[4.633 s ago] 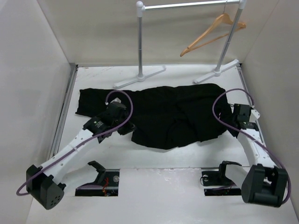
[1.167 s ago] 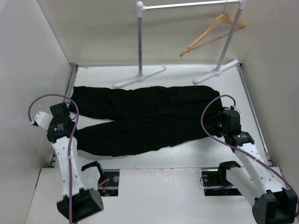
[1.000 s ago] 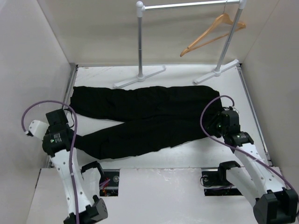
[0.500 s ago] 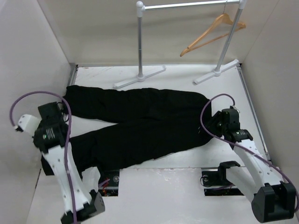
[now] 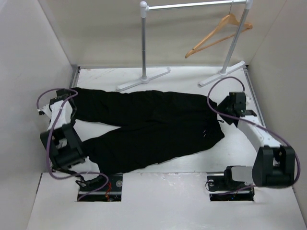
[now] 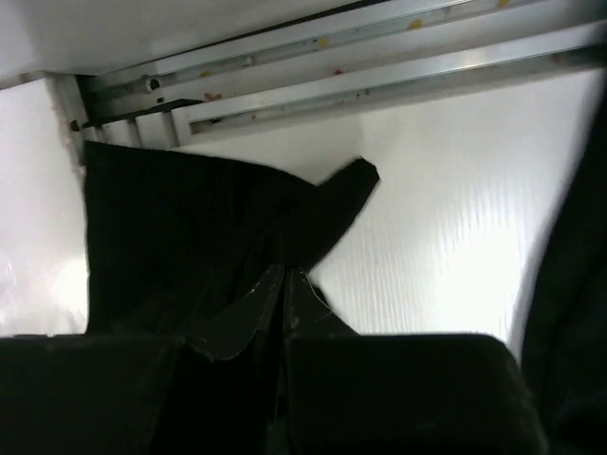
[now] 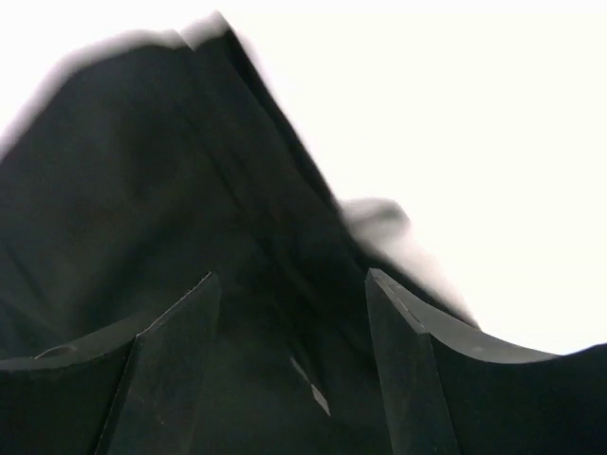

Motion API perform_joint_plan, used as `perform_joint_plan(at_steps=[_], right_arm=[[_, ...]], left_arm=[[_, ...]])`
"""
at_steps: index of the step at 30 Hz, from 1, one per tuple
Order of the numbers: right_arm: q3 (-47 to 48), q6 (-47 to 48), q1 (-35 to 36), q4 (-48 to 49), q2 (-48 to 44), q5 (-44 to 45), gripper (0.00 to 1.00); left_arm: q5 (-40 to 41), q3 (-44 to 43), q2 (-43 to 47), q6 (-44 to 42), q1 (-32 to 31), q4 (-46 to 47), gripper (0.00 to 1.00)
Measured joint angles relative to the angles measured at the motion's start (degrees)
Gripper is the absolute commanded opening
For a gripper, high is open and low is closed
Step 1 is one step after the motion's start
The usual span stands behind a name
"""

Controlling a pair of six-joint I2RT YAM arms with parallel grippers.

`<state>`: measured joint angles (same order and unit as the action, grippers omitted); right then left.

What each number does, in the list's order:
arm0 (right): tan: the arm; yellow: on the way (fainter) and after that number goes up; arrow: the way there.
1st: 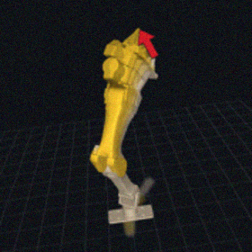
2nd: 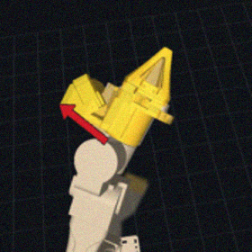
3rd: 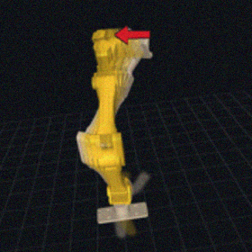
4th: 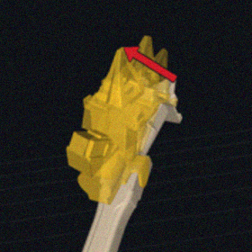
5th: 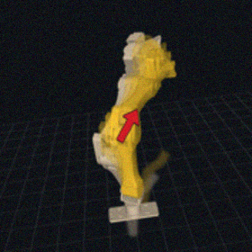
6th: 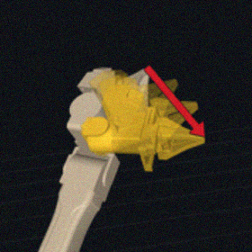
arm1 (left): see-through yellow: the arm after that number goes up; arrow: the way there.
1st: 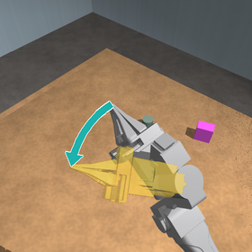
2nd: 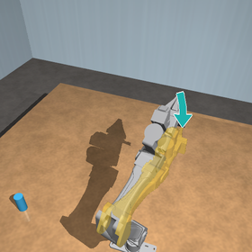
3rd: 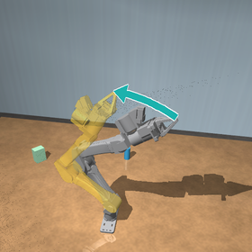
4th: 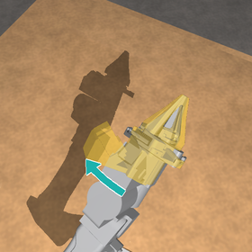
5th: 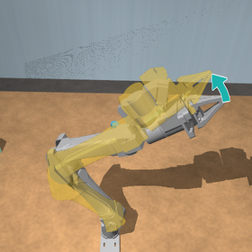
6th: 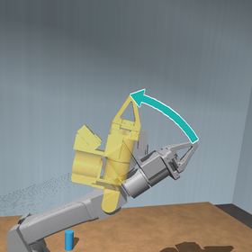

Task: Place the trousers on the hanger
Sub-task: Flatten out the trousers at the center of the board.

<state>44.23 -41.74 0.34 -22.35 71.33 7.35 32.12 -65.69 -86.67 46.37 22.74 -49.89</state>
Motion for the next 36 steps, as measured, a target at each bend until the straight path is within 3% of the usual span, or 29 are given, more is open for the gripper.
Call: perform_joint_plan(at_steps=[6, 12, 14, 16, 19, 25, 28, 30, 32, 34, 36], right_arm=[[12.33, 0.63, -2.43, 10.4, 18.16, 0.28, 0.65], [18.73, 1.03, -5.11, 11.89, 30.84, -2.23, 0.61], [19.28, 1.01, -5.14, 11.87, 32.37, -3.41, 0.55], [19.61, 1.01, -5.16, 11.87, 33.2, -5.03, 0.42], [20.61, 0.26, -5.29, 12.11, 34.49, -7.74, 0.13], [22.6, -3.15, -9.09, 11.74, 35.23, -10.45, 0.01], [25.83, -4.02, -12.94, 10.36, 35.5, -10.4, 0.02], [29.53, -4.37, -15.37, 9.44, 36.44, -9.66, 0.08], [33.88, -4.59, -17.27, 8.94, 38.16, -8.63, 0.19], [37.88, -4.74, -18.78, 9.16, 40.15, -7.45, 0.46], [39.85, -4.63, -19.34, 9.09, 41.03, -6.19, 0.56]], left_arm=[[1.4, -2.78, -13.9, -0.57, 0.22, 4.0, 0.0], [1.33, -3.8, -14.84, -1.38, 0.09, 6.4, 0.01], [0.83, -3.8, -14.69, -1.53, 0.09, 7.21, 0.01], [-0.07, -3.78, -14.23, -1.77, 0.09, 8.0, 0.01], [-1.14, -3.69, -13.07, -2.05, -0.09, 8.87, 0.01], [-2.73, -2.27, -10.19, -3.08, -2.01, 10.64, 0.02], [-4.17, -0.96, -9.42, -3.74, -3.72, 11.58, 0.02], [-5.49, 0.0, -9.18, -4.13, -4.81, 12.02, 0.02], [-6.86, 0.55, -9.18, -4.39, -5.73, 12.41, 0.02], [-8.39, 0.57, -9.18, -4.81, -6.62, 12.92, 0.03], [-9.4, 0.2, -9.38, -5.29, -7.48, 13.6, 0.03]])
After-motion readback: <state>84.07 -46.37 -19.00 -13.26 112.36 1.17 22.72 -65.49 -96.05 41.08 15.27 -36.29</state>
